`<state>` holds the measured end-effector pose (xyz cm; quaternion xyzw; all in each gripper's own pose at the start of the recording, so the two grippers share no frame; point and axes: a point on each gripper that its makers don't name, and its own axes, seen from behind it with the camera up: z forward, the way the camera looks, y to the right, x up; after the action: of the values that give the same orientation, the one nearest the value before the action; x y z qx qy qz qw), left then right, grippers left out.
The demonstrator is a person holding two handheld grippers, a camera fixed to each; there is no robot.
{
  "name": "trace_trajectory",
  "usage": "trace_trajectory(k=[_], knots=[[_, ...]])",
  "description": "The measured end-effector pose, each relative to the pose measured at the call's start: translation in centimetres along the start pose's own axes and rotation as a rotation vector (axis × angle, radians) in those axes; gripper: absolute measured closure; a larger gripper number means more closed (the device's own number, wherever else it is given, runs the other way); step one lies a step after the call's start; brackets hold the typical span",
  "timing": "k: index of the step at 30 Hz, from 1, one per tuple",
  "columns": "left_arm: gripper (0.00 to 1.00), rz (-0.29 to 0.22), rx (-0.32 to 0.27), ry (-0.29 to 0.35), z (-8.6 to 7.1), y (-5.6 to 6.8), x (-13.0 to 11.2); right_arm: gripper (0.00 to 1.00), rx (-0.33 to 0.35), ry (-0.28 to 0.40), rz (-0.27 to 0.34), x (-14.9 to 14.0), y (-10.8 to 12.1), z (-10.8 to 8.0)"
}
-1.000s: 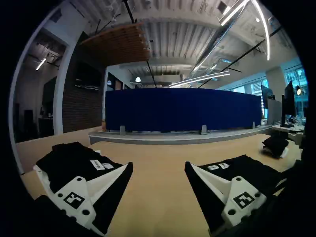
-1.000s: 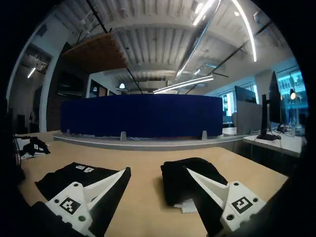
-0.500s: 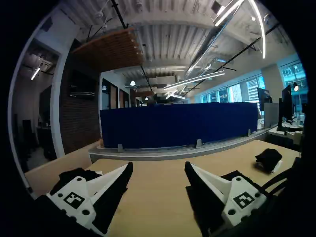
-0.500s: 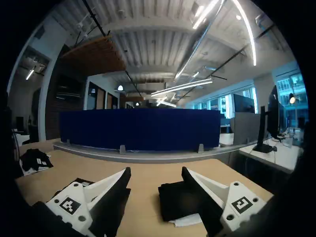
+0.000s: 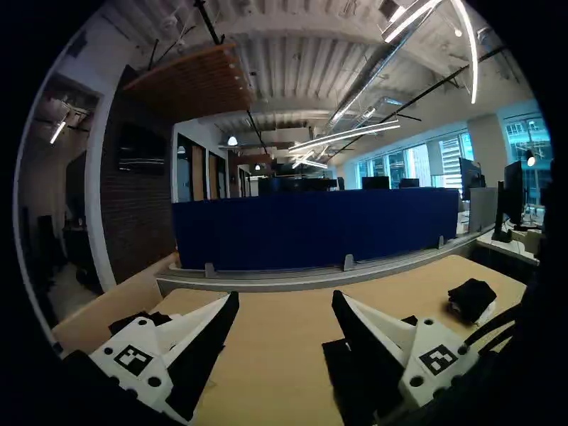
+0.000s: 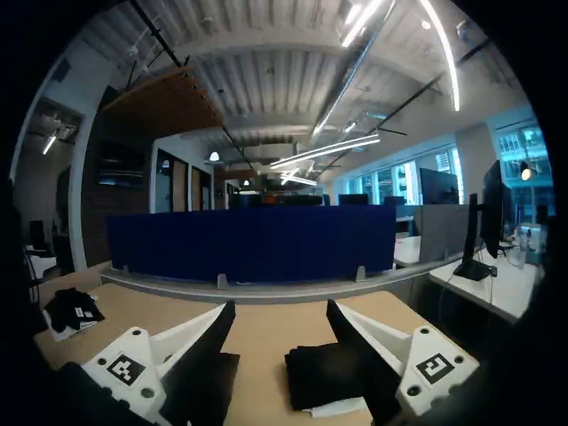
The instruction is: Fold towel
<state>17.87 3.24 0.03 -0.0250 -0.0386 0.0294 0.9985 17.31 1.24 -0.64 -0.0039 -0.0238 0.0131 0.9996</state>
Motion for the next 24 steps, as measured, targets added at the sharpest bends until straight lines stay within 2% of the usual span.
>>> trace_trajectory(k=[3,6,9,15,18,24], knots=[[0.03,0.019,-0.043,-0.038,0.3,0.9,-0.7,0.0,0.03,-0.034,-0.029,-0.3,-0.2,0.2],[0.03,0.038,-0.094,-0.103,0.5,2.1,-1.9,0.0,0.079,-0.086,-0.07,-1.2,-1.0,0.2],[0.02,0.042,-0.174,-0.155,0.4,3.8,-2.6,0.0,0.153,-0.147,-0.114,-2.2,-2.6,-0.1],[0.02,0.064,-0.339,-0.259,-0.3,7.1,-4.5,0.0,0.344,-0.287,-0.176,-4.7,-6.3,-1.7],[0.03,0.083,-0.4,-0.298,-0.6,8.0,-5.3,0.0,0.429,-0.36,-0.201,-6.1,-7.6,-2.6],[0.02,0.101,-0.436,-0.329,-0.7,8.7,-6.5,0.0,0.483,-0.415,-0.264,-7.6,-8.2,-2.9]])
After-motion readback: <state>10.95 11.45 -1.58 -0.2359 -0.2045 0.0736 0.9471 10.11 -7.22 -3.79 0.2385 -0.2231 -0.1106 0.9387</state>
